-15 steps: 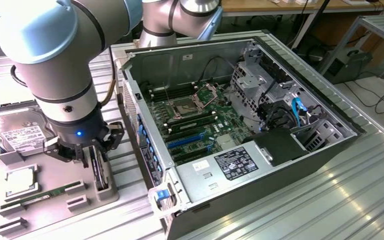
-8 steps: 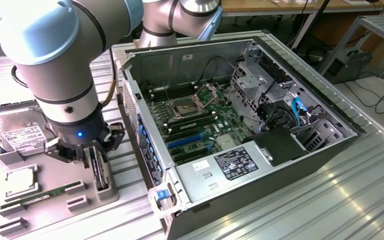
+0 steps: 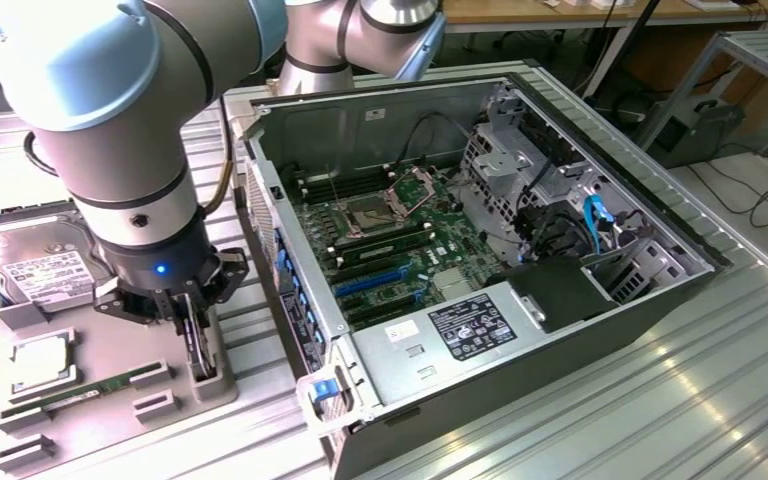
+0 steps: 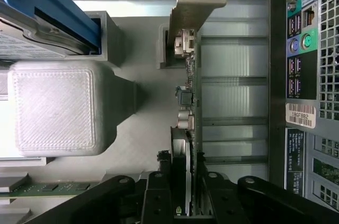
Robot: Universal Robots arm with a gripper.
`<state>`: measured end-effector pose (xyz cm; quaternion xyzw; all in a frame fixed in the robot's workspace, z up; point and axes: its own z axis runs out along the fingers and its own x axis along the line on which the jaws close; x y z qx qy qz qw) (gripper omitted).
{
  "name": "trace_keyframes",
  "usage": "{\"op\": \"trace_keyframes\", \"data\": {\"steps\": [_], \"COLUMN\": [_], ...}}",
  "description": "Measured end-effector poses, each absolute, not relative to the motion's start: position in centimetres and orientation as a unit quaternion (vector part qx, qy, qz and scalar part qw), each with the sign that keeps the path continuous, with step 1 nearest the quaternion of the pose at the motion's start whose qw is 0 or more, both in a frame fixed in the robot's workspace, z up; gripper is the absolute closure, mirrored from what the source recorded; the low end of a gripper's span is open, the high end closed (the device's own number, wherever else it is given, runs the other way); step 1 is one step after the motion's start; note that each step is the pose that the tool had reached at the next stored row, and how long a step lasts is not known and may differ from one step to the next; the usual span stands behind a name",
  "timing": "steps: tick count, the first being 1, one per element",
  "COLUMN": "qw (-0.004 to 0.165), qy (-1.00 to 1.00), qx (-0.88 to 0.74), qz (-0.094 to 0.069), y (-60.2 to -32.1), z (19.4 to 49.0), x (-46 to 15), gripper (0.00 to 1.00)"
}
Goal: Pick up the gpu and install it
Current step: 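Pick up the gpu and move the gpu toward the slot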
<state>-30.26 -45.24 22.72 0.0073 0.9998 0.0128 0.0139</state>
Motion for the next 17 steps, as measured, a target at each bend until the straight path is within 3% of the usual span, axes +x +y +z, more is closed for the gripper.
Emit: {"op": "trace_keyframes", "data": {"steps": [17], "qw": [0.014], "qy": [1.0], "qx": [0.007], "qz": [0.013], "y": [-45.24], "z": [22.73], "x": [-30.18], "gripper": [0.73]}}
